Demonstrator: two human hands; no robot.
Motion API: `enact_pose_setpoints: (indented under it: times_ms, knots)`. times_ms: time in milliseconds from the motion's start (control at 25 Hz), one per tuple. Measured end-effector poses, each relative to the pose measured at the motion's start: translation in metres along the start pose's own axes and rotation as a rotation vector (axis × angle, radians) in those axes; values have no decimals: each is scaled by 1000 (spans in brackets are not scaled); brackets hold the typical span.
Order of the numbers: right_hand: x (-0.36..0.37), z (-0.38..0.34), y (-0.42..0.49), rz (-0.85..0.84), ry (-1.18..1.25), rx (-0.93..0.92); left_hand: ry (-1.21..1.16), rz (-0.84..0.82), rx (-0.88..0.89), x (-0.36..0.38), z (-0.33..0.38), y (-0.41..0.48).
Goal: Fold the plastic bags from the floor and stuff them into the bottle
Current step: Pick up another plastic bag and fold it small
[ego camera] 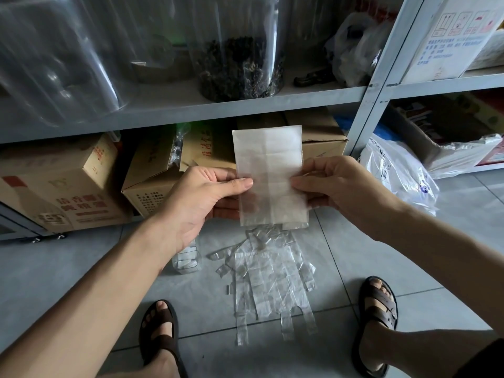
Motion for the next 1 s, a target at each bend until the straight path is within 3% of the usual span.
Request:
enact_pose_setpoints:
  times_ms: [400,1000]
  knots:
    - [-4,7,3,59,234,65,-37,-71,-12,4,1,-3]
    - [-2,3,0,46,182,76,-66,-192,-66,9,-1,-1]
Point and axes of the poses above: each hand's wrist, its own y-axis towards the middle knuckle, its own x-axis out of the palm, z = x × y, the point moved 6 cm from there along y, towards the middle knuckle, and after that the axes turned 14 degrees about -x, right-handed, at the moved point
